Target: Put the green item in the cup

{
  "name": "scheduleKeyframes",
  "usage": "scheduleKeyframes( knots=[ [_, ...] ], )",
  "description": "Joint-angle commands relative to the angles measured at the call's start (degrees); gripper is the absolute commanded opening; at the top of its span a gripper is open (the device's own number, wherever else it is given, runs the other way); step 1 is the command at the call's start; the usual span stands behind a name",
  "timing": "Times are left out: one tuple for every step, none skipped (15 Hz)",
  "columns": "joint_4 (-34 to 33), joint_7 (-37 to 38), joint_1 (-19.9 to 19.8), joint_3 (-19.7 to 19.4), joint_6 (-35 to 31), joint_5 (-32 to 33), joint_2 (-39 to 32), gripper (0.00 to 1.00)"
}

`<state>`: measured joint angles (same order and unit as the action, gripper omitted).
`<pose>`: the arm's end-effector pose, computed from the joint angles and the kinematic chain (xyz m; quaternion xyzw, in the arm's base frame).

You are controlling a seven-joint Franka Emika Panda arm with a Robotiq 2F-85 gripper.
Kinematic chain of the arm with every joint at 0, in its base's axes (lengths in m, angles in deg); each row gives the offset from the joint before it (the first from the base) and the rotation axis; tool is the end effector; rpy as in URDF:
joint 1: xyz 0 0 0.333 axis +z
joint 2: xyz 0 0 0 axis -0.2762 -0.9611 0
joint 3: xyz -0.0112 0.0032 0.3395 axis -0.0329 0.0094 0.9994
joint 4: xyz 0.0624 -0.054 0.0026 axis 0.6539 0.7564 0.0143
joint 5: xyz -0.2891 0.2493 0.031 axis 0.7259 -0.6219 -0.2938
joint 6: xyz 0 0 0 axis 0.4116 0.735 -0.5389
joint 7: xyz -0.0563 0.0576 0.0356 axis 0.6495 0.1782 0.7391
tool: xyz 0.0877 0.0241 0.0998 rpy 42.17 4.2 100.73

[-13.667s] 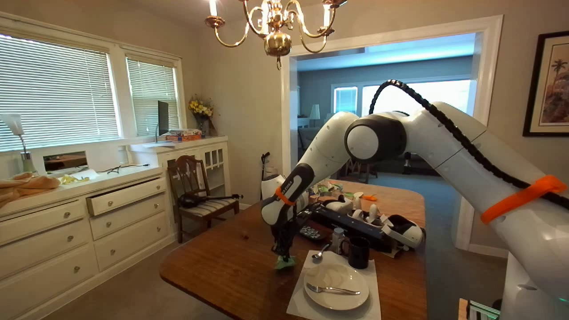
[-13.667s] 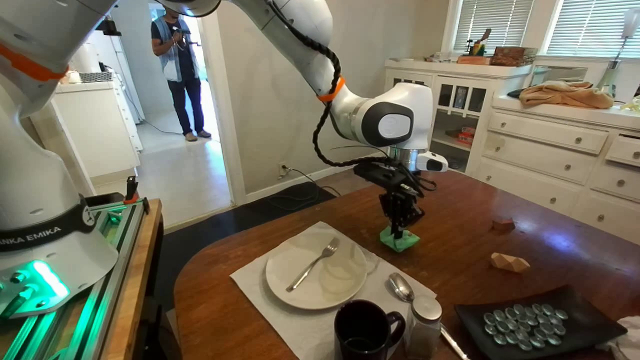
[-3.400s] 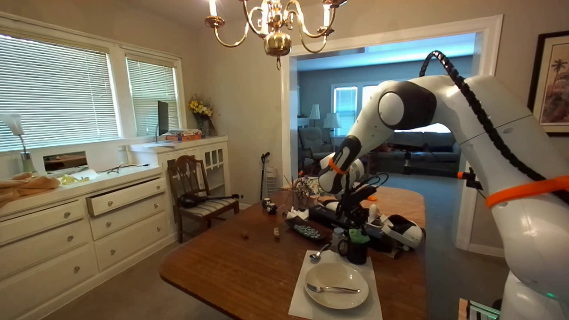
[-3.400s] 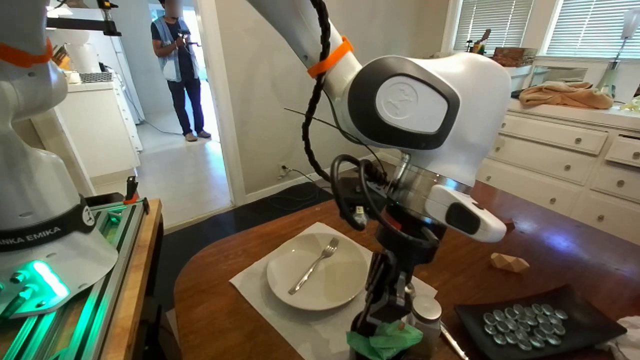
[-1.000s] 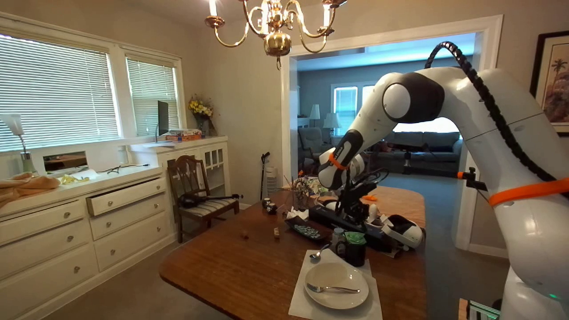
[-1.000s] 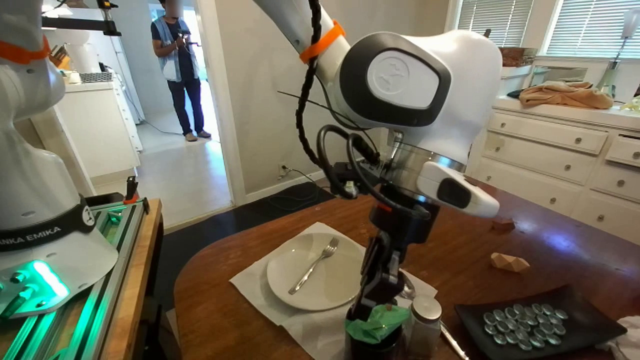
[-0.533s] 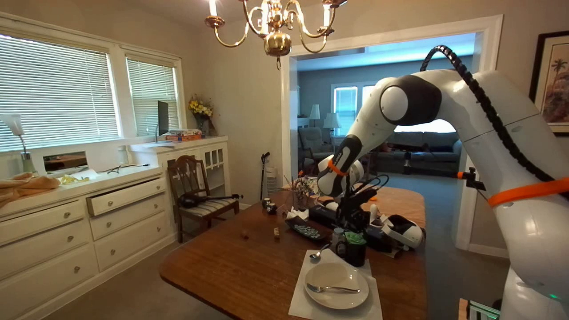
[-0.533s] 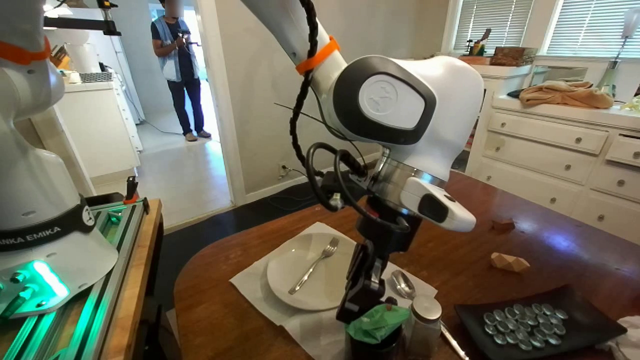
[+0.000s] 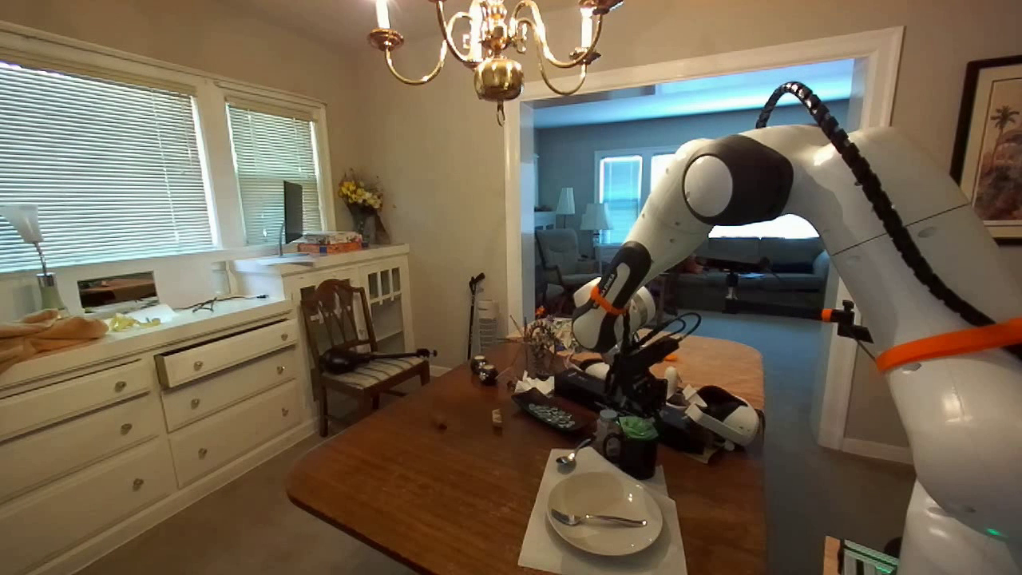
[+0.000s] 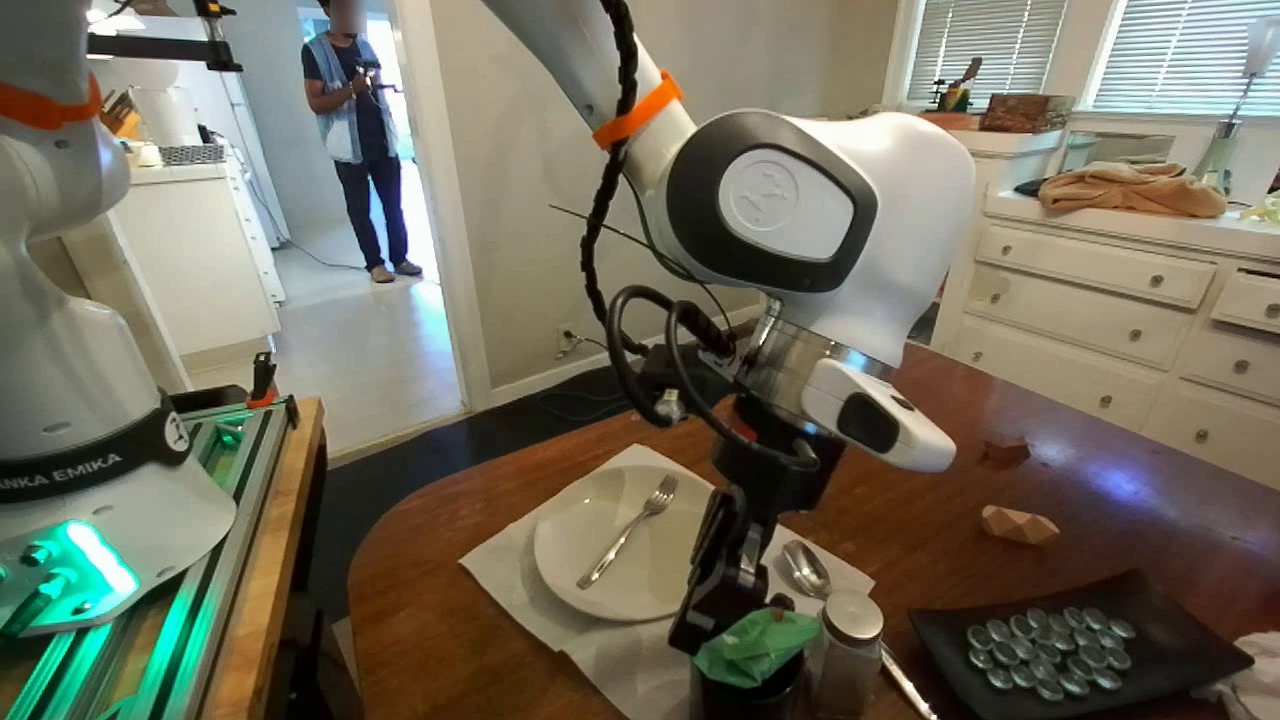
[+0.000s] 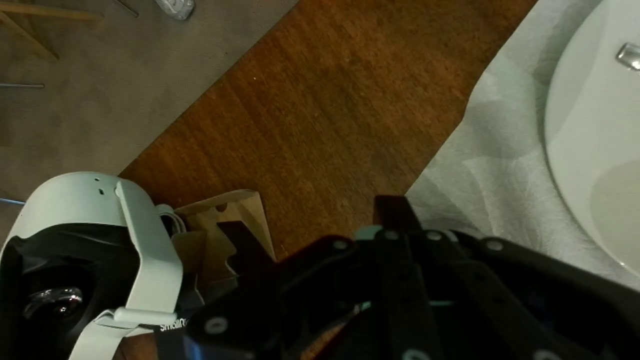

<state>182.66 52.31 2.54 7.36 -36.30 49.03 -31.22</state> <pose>0.4830 -0.3085 0.2098 0.9330 -0.2564 -0.2164 0.1305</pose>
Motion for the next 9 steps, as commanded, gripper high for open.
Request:
scheduleKeyframes(
  knots=[
    [-1.00,0.47,-0.38,0.39,0.49,-0.45,-0.70,0.00],
    [-1.64,0.66,-0.45,0.48,0.41,-0.74,-1.22,0.00],
    [-2.37,0.98,-0.40,0.46,0.29,-0.76,-1.61,0.00],
    [-3.05,1.30,-0.41,0.48,0.05,-0.92,-1.96,0.00],
    [-3.84,1.61,-0.37,0.54,0.07,-1.04,-2.32,0.00],
    [-4.52,2.06,-0.31,0.47,-0.12,-0.86,-2.74,0.00],
    [-5.22,2.13,-0.39,0.54,0.09,-1.01,-3.26,0.00],
    [-5.89,2.46,-0.37,0.51,-0.06,-0.95,-3.78,0.00],
    [-6.52,2.74,-0.39,0.49,0.06,-1.05,-4.21,0.00]
  ],
)
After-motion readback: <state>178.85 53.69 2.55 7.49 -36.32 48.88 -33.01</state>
